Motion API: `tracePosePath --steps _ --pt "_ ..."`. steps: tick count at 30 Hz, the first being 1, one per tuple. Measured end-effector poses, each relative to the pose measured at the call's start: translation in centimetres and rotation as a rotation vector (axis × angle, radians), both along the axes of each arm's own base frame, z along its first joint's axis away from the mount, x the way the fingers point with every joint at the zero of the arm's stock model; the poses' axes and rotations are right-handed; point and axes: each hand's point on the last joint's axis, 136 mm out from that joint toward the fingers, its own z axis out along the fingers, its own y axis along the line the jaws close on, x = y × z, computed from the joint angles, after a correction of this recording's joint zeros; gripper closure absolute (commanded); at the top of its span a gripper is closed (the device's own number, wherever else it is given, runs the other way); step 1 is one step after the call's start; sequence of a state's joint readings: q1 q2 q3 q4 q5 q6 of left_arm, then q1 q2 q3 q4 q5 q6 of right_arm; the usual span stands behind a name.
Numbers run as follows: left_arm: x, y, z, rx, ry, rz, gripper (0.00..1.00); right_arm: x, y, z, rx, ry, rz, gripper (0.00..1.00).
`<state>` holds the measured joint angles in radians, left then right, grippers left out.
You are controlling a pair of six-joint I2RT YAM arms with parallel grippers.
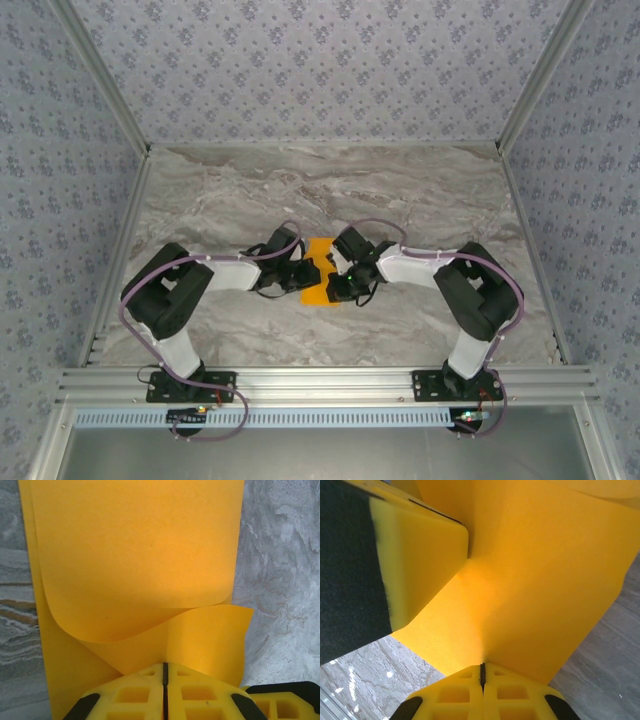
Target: Fold a paper plane with a square sheet of paper (pick it up from the middle)
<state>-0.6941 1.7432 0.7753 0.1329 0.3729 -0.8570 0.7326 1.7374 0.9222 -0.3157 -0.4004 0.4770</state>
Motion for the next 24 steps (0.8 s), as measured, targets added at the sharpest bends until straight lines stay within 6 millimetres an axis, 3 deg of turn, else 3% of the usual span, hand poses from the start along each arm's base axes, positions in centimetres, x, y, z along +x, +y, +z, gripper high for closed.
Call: tracePosePath --steps 13,24 --pt "0.0 0.0 0.0 0.0 0.0 0.0 0.91 0.0 -0.5 1.2 0.085 0.005 -0.027 0.92" --pt "0.0 0.0 0.0 0.0 0.0 0.0 0.91 -0.5 -0.9 0.0 0.096 0.044 -0.043 0.93"
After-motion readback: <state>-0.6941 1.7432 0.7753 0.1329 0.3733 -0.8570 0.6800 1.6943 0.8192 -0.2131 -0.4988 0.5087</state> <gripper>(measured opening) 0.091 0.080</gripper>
